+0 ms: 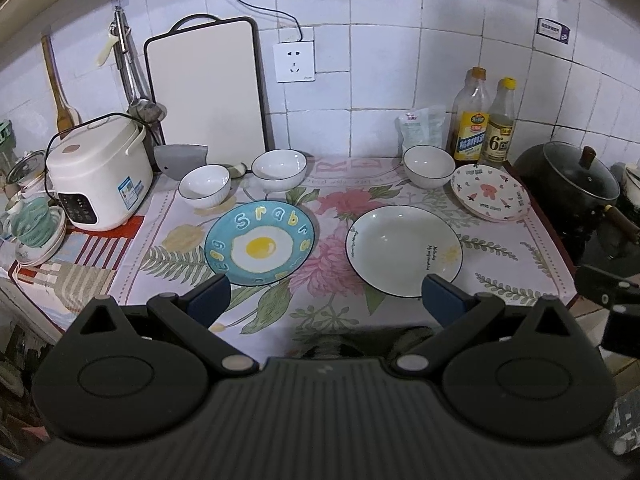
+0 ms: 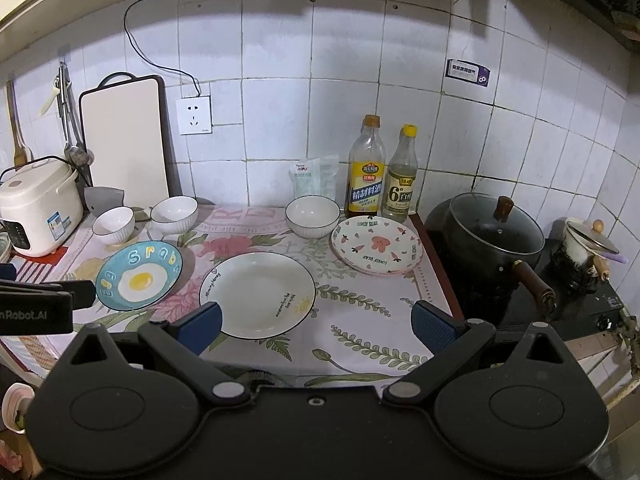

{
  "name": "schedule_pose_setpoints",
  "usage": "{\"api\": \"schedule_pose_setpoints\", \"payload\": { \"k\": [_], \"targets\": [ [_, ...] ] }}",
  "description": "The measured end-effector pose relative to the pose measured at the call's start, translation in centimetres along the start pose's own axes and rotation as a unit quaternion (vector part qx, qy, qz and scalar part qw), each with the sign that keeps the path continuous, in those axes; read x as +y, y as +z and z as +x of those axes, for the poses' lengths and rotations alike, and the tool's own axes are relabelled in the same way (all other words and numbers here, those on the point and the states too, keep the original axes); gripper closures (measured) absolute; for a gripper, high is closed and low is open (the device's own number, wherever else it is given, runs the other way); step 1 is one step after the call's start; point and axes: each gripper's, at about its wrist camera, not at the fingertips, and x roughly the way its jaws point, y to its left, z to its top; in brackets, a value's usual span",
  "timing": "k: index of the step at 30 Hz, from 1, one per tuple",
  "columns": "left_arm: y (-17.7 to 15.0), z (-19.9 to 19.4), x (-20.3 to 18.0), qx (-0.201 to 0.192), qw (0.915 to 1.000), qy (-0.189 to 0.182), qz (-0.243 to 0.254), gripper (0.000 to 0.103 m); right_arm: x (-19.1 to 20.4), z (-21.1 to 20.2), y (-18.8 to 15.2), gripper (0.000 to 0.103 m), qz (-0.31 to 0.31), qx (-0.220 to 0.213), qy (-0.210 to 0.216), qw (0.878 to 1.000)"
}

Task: Organize plates and bowls
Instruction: 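Move both grippers toward the white Morning Honey plate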

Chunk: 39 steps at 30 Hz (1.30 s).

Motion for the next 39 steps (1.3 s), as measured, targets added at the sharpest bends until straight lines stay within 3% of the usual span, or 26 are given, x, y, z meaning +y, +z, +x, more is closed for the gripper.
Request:
{"api": "schedule_pose_setpoints", "payload": {
  "k": [25,32,35,39],
  "targets": [
    [-0.1,0.7,0.5,0.004,0.9999,0.003,-0.014,0.000,0.4,0.9,-0.1,0.001,-0.008,0.010,0.005,1.000],
    [0.1,1.4,-0.2,-0.001,1.0000,-0.005,0.003,0.000,0.2,2.0,0.0,0.001,-0.003,0.014,0.021,1.000],
    [0.5,1.5,-0.2,-0.016,0.9998,-0.012,0.007,0.000,-0.4,2.4,0.3,0.001,0.005,0.002,0.047,0.999],
    [1.2,2.3,0.1,-0.028,0.9991,-0.030,-0.006,0.000,-1.5,3.3,0.5,0.001,0.018,-0.047,0.077,0.996]
  ]
}}
